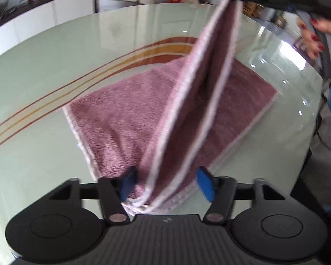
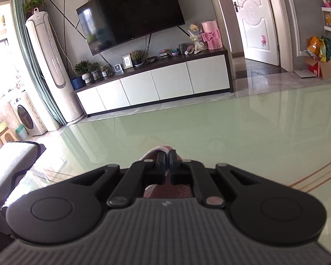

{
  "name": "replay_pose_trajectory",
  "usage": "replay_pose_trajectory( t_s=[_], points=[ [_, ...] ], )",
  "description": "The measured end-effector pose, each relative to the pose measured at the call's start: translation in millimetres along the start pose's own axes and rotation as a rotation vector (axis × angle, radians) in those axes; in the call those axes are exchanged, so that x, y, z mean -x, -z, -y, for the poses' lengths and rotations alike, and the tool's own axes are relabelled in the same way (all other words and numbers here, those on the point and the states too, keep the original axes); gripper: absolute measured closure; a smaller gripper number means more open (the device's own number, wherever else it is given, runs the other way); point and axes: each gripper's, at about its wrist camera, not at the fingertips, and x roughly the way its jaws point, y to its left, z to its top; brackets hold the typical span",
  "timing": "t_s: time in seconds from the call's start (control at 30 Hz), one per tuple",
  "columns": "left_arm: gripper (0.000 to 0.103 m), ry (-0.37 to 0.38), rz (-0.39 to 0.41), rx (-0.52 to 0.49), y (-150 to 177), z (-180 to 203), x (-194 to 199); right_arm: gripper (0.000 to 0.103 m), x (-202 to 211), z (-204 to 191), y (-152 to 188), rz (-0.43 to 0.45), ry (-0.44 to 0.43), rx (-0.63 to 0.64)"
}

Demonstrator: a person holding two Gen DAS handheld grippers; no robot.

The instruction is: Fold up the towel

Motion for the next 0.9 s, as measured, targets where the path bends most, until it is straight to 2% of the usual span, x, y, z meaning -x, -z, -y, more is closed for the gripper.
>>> replay_pose_trajectory(
  t_s=[0.03,0.07,0.1,0.2,0.33,0.5,0.7,0.9],
  points=[
    [0.078,-0.009,-0.005,0.021,-2,-4,0,0.099,-1,1,-1,0.000,-0.003,-0.004],
    [0.091,-0.009,-0.006,0.029,-3,-6,1,0.099,-2,2,-2,0.000,-0.006,-0.009],
    [0.096,0.003,-0.004,0.051,-5,-10,1,0.099,-3,3,-3,0.000,-0.010,-0.016],
    [0.097,0.008,0.007,0.066,-9,-14,5,0.099,-6,6,-6,0.002,-0.008,-0.018],
    [0.097,-0.028,0.037,0.044,-25,-19,16,0.099,-13,10,-12,0.010,0.007,-0.006],
    [0.097,-0.135,0.110,0.036,-70,-45,28,0.099,-41,7,-33,0.025,0.069,0.072],
    [0.097,-0.244,0.135,0.046,-129,-84,6,0.099,-89,6,-49,0.014,0.143,0.141],
    [0.096,-0.293,0.087,0.056,-165,-116,-36,0.099,-158,22,-40,-0.121,0.252,0.172]
  ],
)
